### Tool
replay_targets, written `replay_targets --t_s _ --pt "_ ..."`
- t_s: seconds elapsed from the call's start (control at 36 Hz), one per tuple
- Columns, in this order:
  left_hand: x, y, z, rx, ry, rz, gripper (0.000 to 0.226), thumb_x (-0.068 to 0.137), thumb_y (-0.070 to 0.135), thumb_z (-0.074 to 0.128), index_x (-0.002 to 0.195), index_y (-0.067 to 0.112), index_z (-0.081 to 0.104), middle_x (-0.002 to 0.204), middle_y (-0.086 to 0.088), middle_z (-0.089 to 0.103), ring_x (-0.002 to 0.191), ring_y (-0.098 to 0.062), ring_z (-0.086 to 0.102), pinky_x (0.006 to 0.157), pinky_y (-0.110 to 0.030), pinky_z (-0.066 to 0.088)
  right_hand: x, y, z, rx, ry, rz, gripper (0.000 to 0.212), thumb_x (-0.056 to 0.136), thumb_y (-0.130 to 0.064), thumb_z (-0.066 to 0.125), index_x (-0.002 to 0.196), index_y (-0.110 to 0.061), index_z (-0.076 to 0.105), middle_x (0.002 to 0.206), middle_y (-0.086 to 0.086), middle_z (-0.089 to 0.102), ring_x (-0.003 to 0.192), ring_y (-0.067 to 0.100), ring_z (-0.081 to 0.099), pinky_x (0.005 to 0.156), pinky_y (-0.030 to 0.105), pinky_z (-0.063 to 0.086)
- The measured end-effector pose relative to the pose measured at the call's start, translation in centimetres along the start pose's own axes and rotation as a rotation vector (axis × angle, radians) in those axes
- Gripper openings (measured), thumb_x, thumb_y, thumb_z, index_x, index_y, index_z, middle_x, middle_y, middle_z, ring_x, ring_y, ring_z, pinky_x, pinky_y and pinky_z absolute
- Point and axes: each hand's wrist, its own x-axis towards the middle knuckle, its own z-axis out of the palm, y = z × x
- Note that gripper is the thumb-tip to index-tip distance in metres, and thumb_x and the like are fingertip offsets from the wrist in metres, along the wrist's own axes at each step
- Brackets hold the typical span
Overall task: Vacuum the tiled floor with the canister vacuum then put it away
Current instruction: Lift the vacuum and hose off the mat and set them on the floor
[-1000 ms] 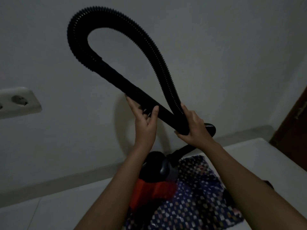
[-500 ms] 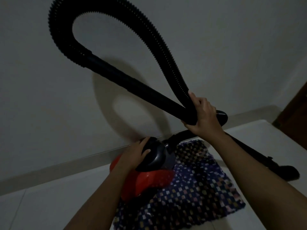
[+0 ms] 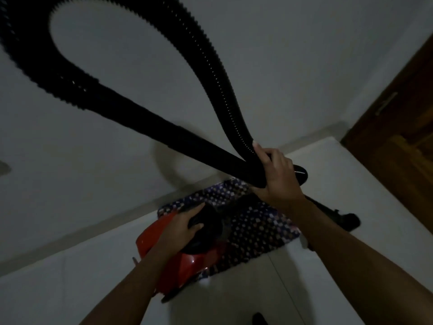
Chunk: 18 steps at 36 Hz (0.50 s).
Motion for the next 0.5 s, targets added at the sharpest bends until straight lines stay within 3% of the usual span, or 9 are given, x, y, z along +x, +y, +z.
replay_targets --t_s 0.17,0.31,0.36,0.44,0.5 --pt "-7.8 7.1 -7.2 -0.007 -0.04 0.023 0.061 0.088 0.016 0.062 0.142 0.025 0.036 0.143 -0.005 0.047 0.131 -0.022 0.045 0.105 -0.026 0.038 1.1 -9.0 -9.9 0.048 0.054 0.096 0.086 0.078 -0.044 0.055 0.147 -0.034 0.004 0.108 0.018 0.055 0.096 0.031 0.053 0.079 0.039 0.038" --pt "-14.4 11.6 -13.4 -0.044 -0.047 0.036 0.062 0.087 0.015 0.062 0.141 0.031 0.037 0.141 -0.004 0.051 0.128 -0.023 0.049 0.103 -0.039 0.045 1.8 -16.5 -18.2 0.044 0.14 0.112 0.104 0.072 -0.031 0.074 0.146 -0.039 0.001 0.108 0.016 0.053 0.098 0.031 0.052 0.083 0.037 0.034" --pt "-17.1 13.0 -15.9 -0.083 -0.016 0.078 0.062 0.085 0.014 0.064 0.138 0.036 0.04 0.137 0.002 0.054 0.128 -0.019 0.05 0.105 -0.035 0.044 2.0 -19.4 -21.0 0.021 0.174 0.101 0.104 0.071 -0.028 0.075 0.146 -0.038 0.002 0.106 0.017 0.053 0.096 0.032 0.054 0.082 0.04 0.037" --pt "-21.0 14.8 -19.2 -0.045 0.031 0.089 0.059 0.083 0.011 0.064 0.136 0.028 0.046 0.136 0.002 0.055 0.128 -0.017 0.048 0.102 -0.02 0.036 2.0 -23.4 -24.6 0.0 0.201 0.108 0.106 0.071 -0.026 0.076 0.145 -0.039 0.002 0.107 0.017 0.052 0.096 0.033 0.054 0.084 0.045 0.04" --pt "-23.8 15.6 -21.1 -0.028 0.049 0.076 0.06 0.084 0.013 0.064 0.138 0.028 0.044 0.138 -0.001 0.053 0.129 -0.02 0.047 0.103 -0.024 0.038 1.4 -26.1 -26.4 -0.023 0.202 0.099 0.109 0.07 -0.024 0.079 0.144 -0.039 0.001 0.107 0.018 0.052 0.096 0.034 0.054 0.085 0.046 0.04"
